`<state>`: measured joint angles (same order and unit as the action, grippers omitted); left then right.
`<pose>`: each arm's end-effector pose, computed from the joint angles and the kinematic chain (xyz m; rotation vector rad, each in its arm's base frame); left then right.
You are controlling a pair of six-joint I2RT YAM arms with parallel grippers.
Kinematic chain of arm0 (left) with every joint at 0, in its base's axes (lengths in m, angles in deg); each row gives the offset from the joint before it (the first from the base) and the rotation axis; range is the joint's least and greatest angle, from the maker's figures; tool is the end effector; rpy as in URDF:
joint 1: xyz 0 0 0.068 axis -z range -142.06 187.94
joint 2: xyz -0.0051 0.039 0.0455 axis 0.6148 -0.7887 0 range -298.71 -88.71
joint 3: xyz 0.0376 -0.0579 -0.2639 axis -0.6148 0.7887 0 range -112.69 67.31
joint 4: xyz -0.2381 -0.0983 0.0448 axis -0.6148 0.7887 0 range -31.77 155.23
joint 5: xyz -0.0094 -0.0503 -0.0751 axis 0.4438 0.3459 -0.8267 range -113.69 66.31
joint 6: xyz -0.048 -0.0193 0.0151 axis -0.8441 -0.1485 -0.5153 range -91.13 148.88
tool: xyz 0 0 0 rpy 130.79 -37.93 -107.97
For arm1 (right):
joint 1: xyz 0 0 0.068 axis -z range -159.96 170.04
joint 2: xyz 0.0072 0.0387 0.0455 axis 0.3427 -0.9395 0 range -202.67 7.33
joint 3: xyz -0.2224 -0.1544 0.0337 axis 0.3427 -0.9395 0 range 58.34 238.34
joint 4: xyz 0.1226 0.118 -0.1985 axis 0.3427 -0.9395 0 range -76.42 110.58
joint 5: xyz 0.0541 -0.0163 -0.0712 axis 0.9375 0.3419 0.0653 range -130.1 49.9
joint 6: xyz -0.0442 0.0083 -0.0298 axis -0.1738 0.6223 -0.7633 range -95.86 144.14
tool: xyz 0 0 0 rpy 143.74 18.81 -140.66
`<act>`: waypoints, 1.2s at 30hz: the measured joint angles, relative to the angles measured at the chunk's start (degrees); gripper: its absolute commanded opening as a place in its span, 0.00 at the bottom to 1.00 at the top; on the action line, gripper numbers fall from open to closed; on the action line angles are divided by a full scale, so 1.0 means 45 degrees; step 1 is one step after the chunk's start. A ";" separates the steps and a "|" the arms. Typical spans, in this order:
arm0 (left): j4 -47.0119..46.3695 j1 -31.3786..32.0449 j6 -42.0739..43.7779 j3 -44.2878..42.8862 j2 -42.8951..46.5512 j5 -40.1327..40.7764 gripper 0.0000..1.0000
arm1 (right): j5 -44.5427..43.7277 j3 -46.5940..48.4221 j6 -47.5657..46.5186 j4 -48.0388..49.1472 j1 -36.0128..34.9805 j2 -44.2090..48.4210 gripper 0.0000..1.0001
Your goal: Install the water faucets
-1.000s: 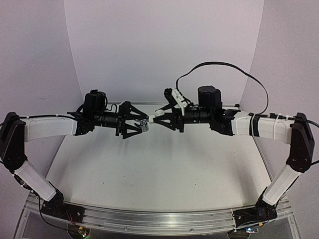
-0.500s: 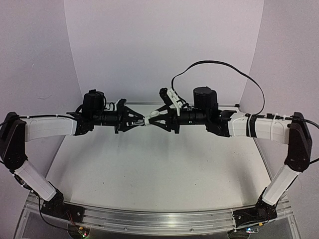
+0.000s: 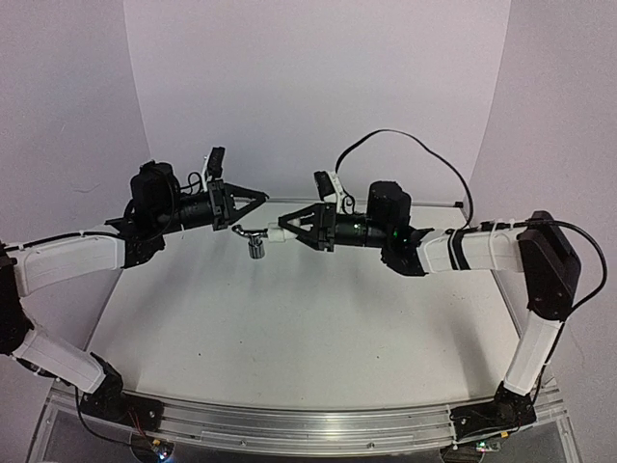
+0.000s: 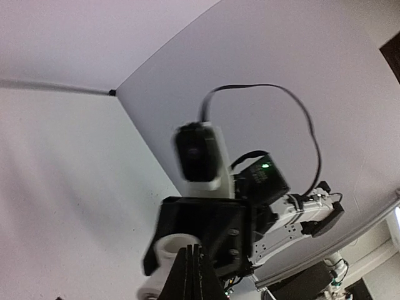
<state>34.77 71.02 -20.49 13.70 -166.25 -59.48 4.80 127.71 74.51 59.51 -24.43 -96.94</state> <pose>0.2518 -0.1888 0.3259 0.3054 1.8031 -1.5612 0.2816 0.3117 0.2853 -0.6660 1.7385 1.8204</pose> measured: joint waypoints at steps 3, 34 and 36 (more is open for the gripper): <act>-0.0348 0.0225 0.0797 0.0009 0.0557 0.0062 0.00 | -0.0065 -0.0535 0.3190 0.2080 0.0195 -0.0868 0.00; 0.3461 0.0275 0.2015 0.0807 0.2206 0.2759 0.93 | -0.3041 -0.4169 0.9098 0.7109 0.2486 -0.4856 0.40; 0.3558 0.0275 0.1966 0.0847 0.2206 0.2808 0.93 | -0.3251 -0.4406 0.8988 0.7036 0.2539 -0.4856 0.53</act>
<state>50.78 72.26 -11.64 17.51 -156.32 -46.85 -9.83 107.88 114.95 91.17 -13.00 -118.79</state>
